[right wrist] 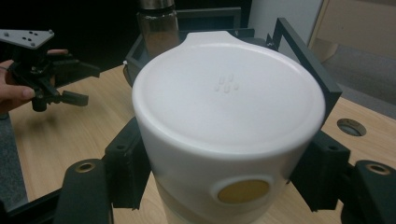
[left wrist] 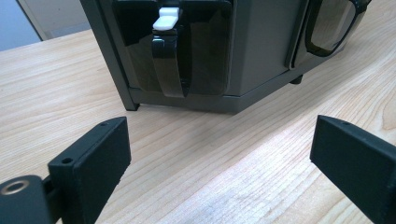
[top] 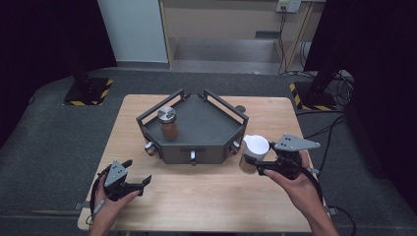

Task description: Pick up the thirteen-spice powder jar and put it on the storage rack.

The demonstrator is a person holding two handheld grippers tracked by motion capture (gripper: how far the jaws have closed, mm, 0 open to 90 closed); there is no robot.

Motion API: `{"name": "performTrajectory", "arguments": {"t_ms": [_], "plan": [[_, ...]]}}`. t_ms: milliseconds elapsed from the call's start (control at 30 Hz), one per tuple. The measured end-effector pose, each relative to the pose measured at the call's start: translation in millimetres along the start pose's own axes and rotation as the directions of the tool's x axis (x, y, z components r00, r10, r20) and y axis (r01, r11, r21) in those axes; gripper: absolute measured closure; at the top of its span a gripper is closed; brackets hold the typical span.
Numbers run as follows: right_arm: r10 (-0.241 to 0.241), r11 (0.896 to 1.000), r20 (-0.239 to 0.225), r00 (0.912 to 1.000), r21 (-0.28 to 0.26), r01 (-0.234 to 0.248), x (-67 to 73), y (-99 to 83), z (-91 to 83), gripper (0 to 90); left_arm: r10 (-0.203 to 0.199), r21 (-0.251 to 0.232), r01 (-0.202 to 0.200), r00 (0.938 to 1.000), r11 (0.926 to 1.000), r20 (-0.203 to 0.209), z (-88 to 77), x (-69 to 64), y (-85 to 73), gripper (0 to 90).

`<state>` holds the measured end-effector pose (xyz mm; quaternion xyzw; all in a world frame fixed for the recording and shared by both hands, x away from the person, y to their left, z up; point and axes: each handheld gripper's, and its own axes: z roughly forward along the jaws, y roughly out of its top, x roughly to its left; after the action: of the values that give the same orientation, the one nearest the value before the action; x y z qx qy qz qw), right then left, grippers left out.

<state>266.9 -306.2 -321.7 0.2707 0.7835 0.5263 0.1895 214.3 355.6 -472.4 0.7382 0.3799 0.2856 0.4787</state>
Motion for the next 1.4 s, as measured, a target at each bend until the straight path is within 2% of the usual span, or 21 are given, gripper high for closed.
{"name": "performTrajectory", "arguments": {"t_ms": [633,1100,1400], "plan": [[-0.010,1.000,-0.008,0.9999,-0.010,0.010,1.4,41.0,13.0,31.3,0.005,0.008,-0.005,1.0000,1.0000,0.002,1.2,1.1,0.1,4.6],[-0.019,1.000,-0.013,0.9998,-0.013,0.018,-2.7,67.7,44.0,31.3,0.008,0.009,-0.008,1.0000,0.9999,0.000,0.7,2.0,0.0,4.7],[-0.026,1.000,-0.006,0.9996,-0.014,0.026,-10.5,84.3,73.0,31.3,0.014,0.013,-0.014,0.9999,0.9998,0.005,2.2,1.2,0.8,4.8]]}}
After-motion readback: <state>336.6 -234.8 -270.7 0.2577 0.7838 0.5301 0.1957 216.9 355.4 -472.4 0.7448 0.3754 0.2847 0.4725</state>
